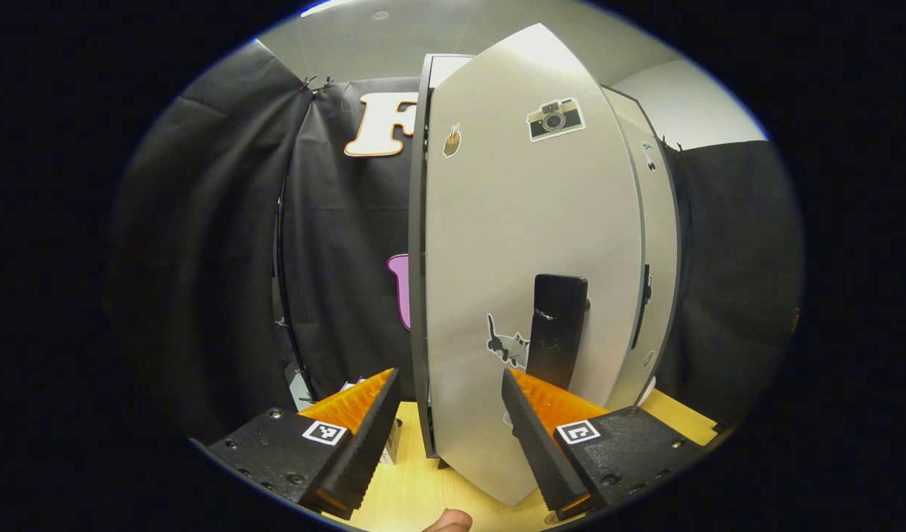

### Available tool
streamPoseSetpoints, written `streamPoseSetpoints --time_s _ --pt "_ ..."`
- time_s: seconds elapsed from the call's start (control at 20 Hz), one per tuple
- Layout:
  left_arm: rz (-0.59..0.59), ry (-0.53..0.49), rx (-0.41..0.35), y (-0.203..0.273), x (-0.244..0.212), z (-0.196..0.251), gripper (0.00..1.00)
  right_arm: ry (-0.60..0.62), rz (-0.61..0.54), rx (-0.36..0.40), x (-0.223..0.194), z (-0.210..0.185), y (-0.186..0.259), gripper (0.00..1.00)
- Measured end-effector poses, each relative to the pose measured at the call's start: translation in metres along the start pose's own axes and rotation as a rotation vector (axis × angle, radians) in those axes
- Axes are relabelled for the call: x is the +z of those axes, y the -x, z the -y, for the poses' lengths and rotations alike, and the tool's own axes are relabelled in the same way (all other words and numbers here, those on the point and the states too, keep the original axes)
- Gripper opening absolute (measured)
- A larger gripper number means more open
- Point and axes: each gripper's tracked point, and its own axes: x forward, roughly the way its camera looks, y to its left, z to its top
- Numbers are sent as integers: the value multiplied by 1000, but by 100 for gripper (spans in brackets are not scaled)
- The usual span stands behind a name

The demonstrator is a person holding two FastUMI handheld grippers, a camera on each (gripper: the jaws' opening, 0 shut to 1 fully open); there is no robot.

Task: Grasp the bottle in the cabinet with the left hand and place it on the coaster, then close the right door with the right hand and the left door with the left hand.

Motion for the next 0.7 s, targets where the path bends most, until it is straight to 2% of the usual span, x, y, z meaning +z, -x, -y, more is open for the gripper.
streamPoseSetpoints --time_s 0.15,0.2,0.25,0.7 --pt "12 27 13 0 -2 2 86 0 -4 -22 1 8 9 96" --pt "11 27 14 -1 -3 3 88 -2 -4 -28 2 9 12 96" --pt "9 23 13 -2 -3 4 86 -3 -4 -32 2 11 16 96" --pt "8 -20 -11 -7 -5 29 88 -19 10 -68 9 14 59 97"
